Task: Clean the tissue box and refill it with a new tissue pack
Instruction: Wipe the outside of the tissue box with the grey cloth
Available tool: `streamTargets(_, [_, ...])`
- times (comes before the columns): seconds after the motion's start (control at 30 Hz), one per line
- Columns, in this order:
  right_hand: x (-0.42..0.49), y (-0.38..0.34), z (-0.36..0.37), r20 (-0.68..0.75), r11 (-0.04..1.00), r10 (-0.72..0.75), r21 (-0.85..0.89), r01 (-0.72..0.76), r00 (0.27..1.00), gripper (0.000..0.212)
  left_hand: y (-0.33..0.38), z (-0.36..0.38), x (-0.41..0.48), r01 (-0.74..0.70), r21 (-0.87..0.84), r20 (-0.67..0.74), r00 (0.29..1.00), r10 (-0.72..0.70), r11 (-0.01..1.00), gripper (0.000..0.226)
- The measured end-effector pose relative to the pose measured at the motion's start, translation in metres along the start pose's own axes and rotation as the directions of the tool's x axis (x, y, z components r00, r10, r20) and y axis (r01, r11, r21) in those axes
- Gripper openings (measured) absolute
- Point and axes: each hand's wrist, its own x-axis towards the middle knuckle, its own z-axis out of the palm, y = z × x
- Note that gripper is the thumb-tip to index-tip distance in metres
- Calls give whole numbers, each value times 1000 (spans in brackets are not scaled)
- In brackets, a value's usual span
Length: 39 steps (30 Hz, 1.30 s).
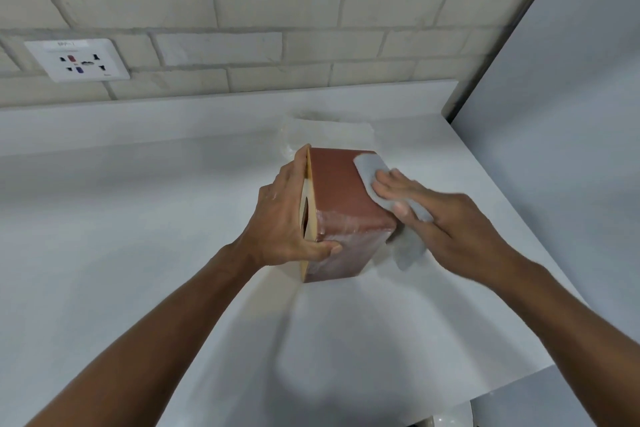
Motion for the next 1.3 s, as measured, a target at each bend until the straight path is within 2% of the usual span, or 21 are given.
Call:
streamTargets(0.23, [59,5,-5,-41,982,187,41,-185,982,39,2,-2,-1,-13,-5,-11,1000,13,1000,145])
streamTargets(0.3, [51,2,-3,-53,986,159,59,-156,986,37,2,-2,-2,-1,-2,-11,1000,1,1000,146])
streamTargets(0.5, [-17,-1,5,-52,997,-42,-72,38,998,40,1,-1,-2,3,-3,-11,1000,-3,1000,149])
streamTargets(0.63, [-7,-10,0,-28,988,0,-154,-5,1000,39,2,0,-1,3,-13,-15,1000,-3,1000,147])
streamTargets(0.7, [8,-25,7,7,976,-1,-219,2,1000,43,2,0,-1,-6,-16,-24,1000,5,1000,144])
streamTargets(0.83, [9,-39,24,151,936,-168,-286,205,974,42,2,-1,-2,-22,7,-21,1000,23,1000,141])
streamTargets(1.03, [16,-36,4,83,941,-27,-335,53,996,43,3,-1,-3,2,-17,-18,1000,-3,1000,147])
streamTargets(1.17, [4,-43,19,185,915,-152,-344,209,971,44,2,0,-2,0,10,-3,1000,0,1000,147])
streamTargets(1.2, [2,-40,14,171,916,-155,-344,207,973,43,2,0,-2,4,9,0,1000,-4,1000,147])
streamTargets(1.3, [10,-38,3,71,944,-57,-321,77,996,39,4,-1,-1,11,-3,-15,1000,-11,1000,147])
